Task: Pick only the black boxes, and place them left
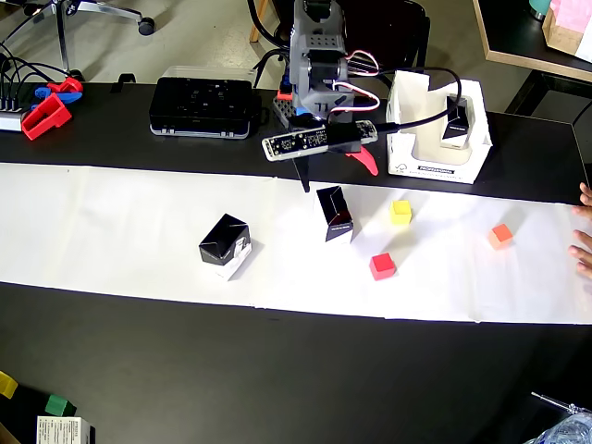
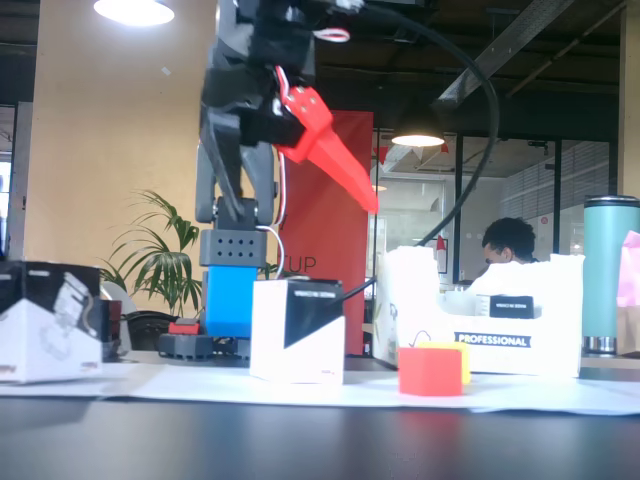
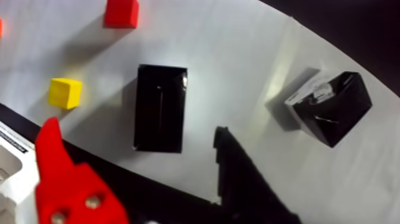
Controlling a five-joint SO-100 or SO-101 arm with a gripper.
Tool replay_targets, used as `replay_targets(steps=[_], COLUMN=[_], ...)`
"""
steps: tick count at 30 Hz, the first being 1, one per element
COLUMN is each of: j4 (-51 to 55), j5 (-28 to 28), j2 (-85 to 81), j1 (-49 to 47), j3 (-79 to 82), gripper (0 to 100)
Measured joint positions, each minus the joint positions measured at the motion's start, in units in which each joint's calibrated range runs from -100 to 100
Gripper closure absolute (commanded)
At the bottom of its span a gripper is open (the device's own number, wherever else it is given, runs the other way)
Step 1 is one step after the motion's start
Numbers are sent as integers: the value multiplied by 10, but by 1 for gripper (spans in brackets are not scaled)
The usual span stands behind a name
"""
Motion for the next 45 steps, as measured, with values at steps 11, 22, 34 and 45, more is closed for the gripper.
replay_targets(steps=[11,22,34,45], j4=[-51,-74,271,302], j5=[-30,-90,-196,-312], j2=[91,216,225,225], j1=[-59,-137,-279,-495], j3=[10,4,-352,-512], gripper=[51,84,84,84])
